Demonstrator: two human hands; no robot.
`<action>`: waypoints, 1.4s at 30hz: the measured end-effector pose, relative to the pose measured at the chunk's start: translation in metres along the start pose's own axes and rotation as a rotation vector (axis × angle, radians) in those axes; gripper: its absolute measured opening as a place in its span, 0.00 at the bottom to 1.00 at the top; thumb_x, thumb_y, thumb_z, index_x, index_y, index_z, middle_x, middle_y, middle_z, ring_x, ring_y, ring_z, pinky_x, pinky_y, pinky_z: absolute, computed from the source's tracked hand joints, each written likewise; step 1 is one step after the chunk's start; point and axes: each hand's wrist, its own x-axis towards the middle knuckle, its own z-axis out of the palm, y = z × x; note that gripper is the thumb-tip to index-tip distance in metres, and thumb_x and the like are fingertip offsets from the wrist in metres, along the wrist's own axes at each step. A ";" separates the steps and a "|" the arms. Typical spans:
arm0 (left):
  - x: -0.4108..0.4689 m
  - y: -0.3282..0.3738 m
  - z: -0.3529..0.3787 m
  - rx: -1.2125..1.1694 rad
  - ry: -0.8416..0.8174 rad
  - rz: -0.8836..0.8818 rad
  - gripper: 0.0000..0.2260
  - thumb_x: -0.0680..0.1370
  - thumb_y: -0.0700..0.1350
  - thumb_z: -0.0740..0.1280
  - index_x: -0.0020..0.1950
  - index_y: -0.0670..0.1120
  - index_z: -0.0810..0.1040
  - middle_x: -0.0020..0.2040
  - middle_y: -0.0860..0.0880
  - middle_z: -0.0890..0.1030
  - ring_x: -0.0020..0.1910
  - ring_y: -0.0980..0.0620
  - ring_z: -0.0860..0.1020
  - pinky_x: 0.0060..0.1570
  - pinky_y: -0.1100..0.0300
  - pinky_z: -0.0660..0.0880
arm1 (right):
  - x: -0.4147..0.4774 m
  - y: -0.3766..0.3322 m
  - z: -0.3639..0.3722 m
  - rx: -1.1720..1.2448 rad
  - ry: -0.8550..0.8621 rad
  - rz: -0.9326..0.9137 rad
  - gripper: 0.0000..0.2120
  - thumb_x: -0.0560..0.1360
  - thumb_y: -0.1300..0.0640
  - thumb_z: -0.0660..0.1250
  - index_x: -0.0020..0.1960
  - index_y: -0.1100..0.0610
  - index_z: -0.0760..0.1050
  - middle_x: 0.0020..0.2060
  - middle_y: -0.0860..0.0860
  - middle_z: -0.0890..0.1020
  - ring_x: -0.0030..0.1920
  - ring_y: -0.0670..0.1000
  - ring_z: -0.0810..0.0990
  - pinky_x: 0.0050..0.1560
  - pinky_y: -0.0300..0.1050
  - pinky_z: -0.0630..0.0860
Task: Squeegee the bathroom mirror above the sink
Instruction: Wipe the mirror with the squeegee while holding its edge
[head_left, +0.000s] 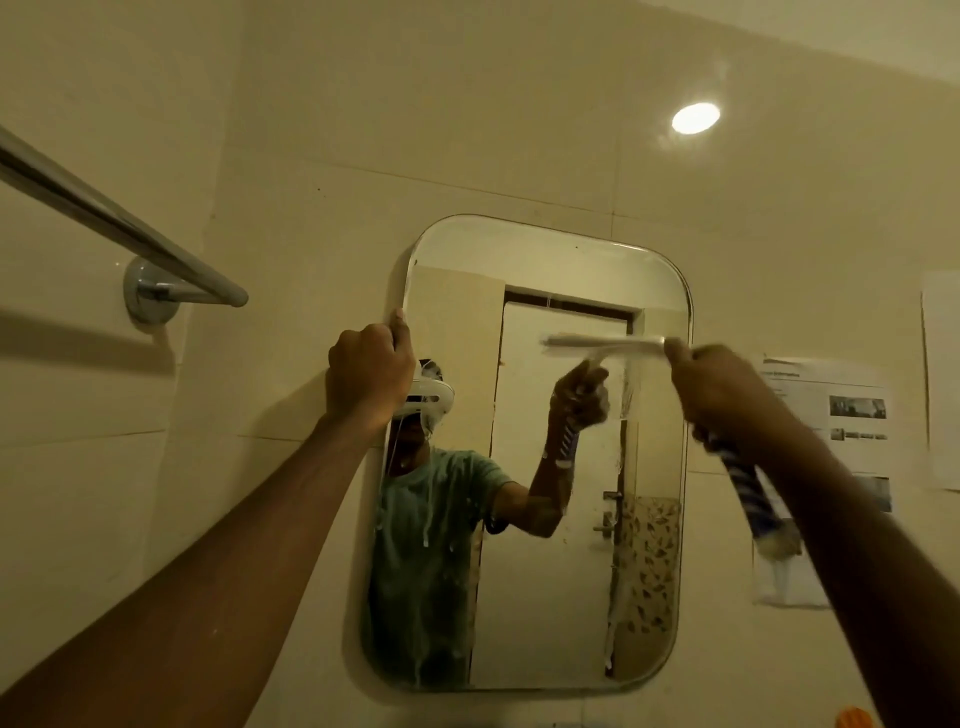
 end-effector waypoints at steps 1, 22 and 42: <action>0.000 0.000 0.001 0.008 0.007 0.004 0.27 0.83 0.52 0.50 0.37 0.37 0.78 0.27 0.47 0.72 0.24 0.54 0.68 0.24 0.64 0.58 | 0.012 -0.010 -0.009 -0.011 0.035 -0.013 0.23 0.83 0.45 0.50 0.39 0.59 0.69 0.31 0.54 0.73 0.28 0.51 0.71 0.29 0.42 0.70; -0.008 0.006 -0.003 -0.002 0.034 -0.013 0.27 0.83 0.52 0.50 0.36 0.37 0.78 0.28 0.43 0.74 0.28 0.45 0.73 0.28 0.59 0.63 | 0.037 -0.018 -0.039 0.078 0.107 -0.005 0.21 0.83 0.45 0.52 0.46 0.61 0.71 0.32 0.55 0.73 0.28 0.50 0.72 0.27 0.42 0.70; -0.017 -0.003 0.002 0.024 0.064 0.052 0.26 0.83 0.49 0.52 0.34 0.37 0.77 0.24 0.47 0.70 0.22 0.50 0.68 0.23 0.65 0.56 | 0.037 -0.001 -0.021 0.133 0.170 -0.077 0.21 0.84 0.47 0.50 0.39 0.58 0.70 0.31 0.54 0.73 0.26 0.49 0.71 0.25 0.40 0.69</action>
